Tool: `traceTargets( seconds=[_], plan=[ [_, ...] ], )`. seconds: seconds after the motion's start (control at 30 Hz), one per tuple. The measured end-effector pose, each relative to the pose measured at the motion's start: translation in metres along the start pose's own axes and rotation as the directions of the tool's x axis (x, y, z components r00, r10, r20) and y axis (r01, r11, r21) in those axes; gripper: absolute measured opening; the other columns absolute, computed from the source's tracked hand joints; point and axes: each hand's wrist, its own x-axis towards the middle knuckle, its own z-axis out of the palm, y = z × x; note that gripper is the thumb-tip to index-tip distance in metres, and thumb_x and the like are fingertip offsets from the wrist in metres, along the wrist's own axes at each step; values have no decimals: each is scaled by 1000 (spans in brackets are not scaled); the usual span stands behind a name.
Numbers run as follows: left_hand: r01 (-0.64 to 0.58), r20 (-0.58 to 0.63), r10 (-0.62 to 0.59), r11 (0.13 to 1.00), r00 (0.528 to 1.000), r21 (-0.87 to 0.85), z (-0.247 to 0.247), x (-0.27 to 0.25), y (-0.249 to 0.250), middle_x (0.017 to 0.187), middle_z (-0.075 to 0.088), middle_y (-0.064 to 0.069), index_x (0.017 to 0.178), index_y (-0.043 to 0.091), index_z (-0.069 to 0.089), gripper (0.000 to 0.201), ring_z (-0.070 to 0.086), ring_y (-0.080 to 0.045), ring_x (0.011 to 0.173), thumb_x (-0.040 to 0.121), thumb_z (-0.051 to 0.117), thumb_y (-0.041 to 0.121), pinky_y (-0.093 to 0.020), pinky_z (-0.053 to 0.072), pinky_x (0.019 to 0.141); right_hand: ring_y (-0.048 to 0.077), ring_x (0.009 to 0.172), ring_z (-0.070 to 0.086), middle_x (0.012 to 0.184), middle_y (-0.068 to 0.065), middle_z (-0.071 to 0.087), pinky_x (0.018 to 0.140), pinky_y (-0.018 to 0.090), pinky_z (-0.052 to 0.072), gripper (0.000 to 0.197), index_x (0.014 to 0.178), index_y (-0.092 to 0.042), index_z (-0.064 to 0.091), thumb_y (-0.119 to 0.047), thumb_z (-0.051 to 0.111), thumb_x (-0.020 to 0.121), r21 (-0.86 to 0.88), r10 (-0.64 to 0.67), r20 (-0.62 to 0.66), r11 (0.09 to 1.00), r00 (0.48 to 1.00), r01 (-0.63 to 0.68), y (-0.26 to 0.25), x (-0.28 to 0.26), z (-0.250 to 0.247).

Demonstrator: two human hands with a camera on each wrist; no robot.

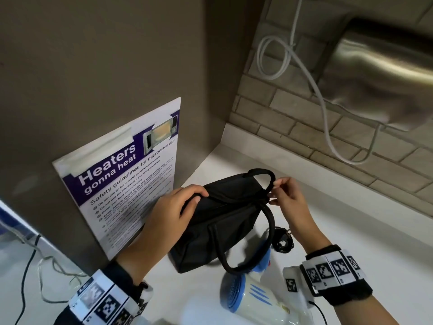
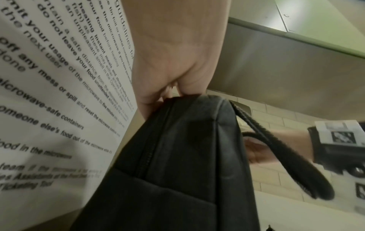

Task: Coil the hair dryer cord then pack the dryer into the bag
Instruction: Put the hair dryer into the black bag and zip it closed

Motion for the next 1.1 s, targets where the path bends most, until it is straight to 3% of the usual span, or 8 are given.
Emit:
traceTargets(
  seconds=[0.13,0.27,0.47,0.6,0.8,0.9,0.97,1.1],
  plan=[
    [-18,25,14,985,1000,169,3,4,4,89,65,16,104,30,57,18,61,1,74,90,62,21,-6,42,62,18,97,58,111,4,61,80,30,44,27,124,-18,48,-18,44,97,12,281,190,957,941,-289,-3,12,13],
    [8,34,-19,962,999,274,6,13,13,85,65,8,105,29,53,20,64,-15,68,88,63,32,-27,49,54,16,106,56,114,-3,62,88,35,40,35,124,-38,54,-26,45,92,22,413,402,888,817,-460,-2,19,19],
    [115,8,-117,981,993,154,8,17,9,80,66,6,102,21,60,20,64,-14,67,91,57,38,-33,53,57,16,102,54,113,-3,60,83,33,40,26,112,-36,64,-44,47,93,101,407,360,878,840,-468,-3,17,21],
    [136,-1,-137,985,991,102,13,18,1,64,63,0,87,18,59,42,61,-18,57,93,37,54,-42,50,56,4,109,56,124,-14,61,99,32,37,59,126,-35,58,-68,24,91,131,362,378,890,852,-436,-2,14,21],
    [244,8,-244,969,970,-32,18,20,1,55,57,4,78,14,64,35,60,-13,59,98,42,33,-20,44,53,9,79,62,98,-1,65,72,23,47,49,101,-21,62,-55,26,98,237,369,288,866,884,-439,-1,23,26],
    [325,-6,-331,930,944,-172,20,19,-4,59,56,-19,71,11,59,37,56,-30,58,99,40,26,-31,39,51,10,73,60,88,-4,63,69,24,47,35,95,-23,62,-50,39,98,242,391,293,852,872,-464,2,28,26],
    [307,-19,-315,936,949,-175,19,18,-3,55,51,-16,69,18,55,33,49,-24,49,99,42,25,-29,35,46,8,72,62,87,-3,64,63,20,51,17,93,-21,64,-33,52,97,236,375,248,871,893,-431,5,33,27],
    [242,-106,-257,960,960,-138,18,19,1,50,51,-8,104,22,49,10,46,-15,48,95,52,18,-24,37,43,22,91,64,99,12,68,91,35,51,13,101,-10,68,-7,64,89,288,313,117,898,943,-333,15,46,30]
  ],
)
